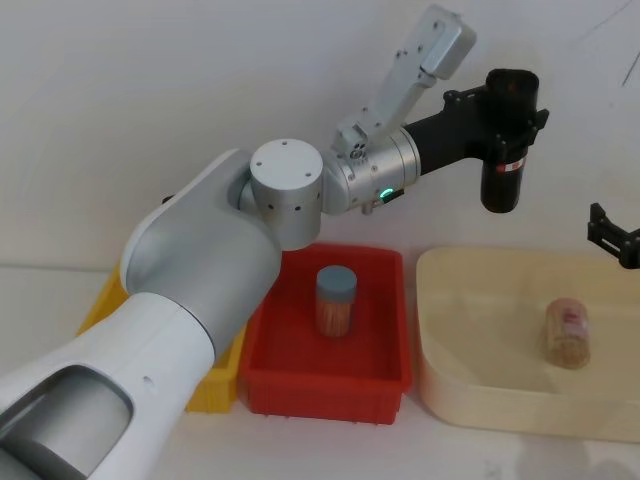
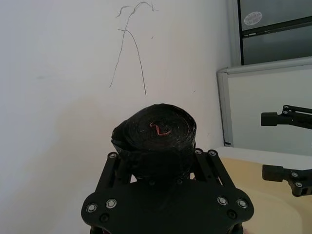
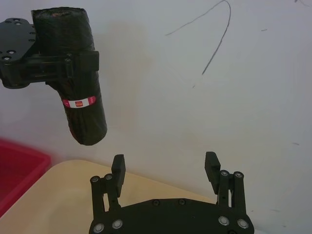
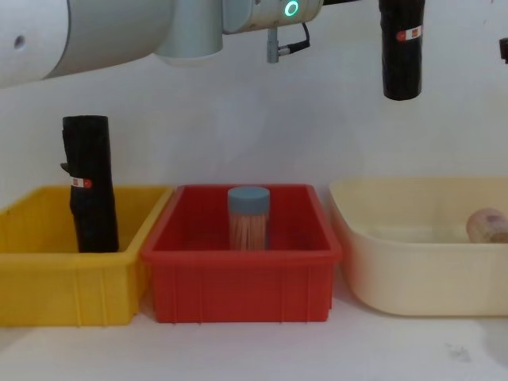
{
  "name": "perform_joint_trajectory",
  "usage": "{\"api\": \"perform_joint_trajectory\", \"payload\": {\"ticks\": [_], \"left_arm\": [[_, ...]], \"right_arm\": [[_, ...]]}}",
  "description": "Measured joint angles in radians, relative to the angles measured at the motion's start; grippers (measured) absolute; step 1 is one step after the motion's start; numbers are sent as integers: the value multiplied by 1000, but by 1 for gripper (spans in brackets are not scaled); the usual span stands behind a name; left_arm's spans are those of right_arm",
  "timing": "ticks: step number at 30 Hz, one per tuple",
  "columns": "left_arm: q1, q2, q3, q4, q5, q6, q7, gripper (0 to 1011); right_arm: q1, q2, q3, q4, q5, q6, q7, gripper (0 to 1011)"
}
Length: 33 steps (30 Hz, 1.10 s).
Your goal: Pick up the garbage bag with the one hand and transfer it to the other hand.
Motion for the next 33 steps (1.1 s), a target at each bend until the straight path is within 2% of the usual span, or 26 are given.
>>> {"api": "perform_joint_trajectory", "payload": {"ticks": [9,23,28,33], "left_arm": [[-1,-1,0,3,0,-1,-1,501],[-2,-3,0,5,0,-2,-2,499],[-2,-3,0,6,0,-2,-2,499],[-2,-3,0,6,0,-2,-2,499]], "right_arm": [[-4,0,7,-3,0,2,0,1005],[-37,18,70,-49,12,44,1,1004],[-47,29,86,-70,23,61,24,1004],[-48,34,86,-83,29,69,45,1004]]}}
